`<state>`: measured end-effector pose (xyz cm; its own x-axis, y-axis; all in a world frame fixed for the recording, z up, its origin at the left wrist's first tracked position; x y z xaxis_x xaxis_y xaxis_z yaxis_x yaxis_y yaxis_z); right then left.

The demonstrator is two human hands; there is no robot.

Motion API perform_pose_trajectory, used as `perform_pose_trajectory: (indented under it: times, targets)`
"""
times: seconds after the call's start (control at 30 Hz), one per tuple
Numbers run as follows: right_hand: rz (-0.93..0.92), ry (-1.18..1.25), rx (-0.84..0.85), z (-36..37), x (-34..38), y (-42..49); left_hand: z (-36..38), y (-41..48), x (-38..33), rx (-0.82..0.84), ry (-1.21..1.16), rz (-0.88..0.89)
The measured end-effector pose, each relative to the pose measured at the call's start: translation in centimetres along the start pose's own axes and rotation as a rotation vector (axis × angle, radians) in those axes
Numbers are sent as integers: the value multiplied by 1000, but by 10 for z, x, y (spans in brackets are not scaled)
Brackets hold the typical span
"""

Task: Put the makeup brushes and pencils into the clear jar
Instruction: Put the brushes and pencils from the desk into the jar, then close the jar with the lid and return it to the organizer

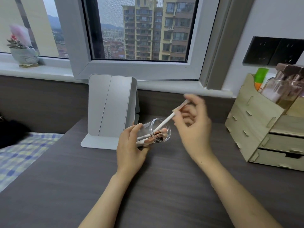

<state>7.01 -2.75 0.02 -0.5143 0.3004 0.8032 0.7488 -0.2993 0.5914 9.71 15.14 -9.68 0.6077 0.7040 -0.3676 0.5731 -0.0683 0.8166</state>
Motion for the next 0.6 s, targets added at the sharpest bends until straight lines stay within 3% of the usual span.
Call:
perform_pose_trajectory:
  times: [0.17, 0.37, 0.43, 0.5, 0.6]
  targets:
    - [-167, -312, 6, 16, -15, -17, -1, 1, 1, -3, -14, -26]
    - [-202, -382, 126, 7, -17, -20, 3, 0, 5, 13, -2, -29]
    - [-132, -394, 139, -10, -18, -17, 2, 0, 5, 5, -1, -37]
    - [27, -568, 241, -31, -34, -13, 1, 0, 5, -5, 0, -36]
    - [369, -1007, 621, -70, -80, -29, 1, 1, 3, 1, 4, -28]
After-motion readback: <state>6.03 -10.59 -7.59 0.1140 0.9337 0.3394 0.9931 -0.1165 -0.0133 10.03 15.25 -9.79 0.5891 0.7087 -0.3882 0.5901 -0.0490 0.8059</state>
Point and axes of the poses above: each hand's wrist, its own y-axis towards the middle knuckle, its own z-axis out of the palm, x = y × z, the point moved 7 cm from there along y, towards the middle knuckle, and after that the axes turned 13 degrees about z, right-handed, at the moved point
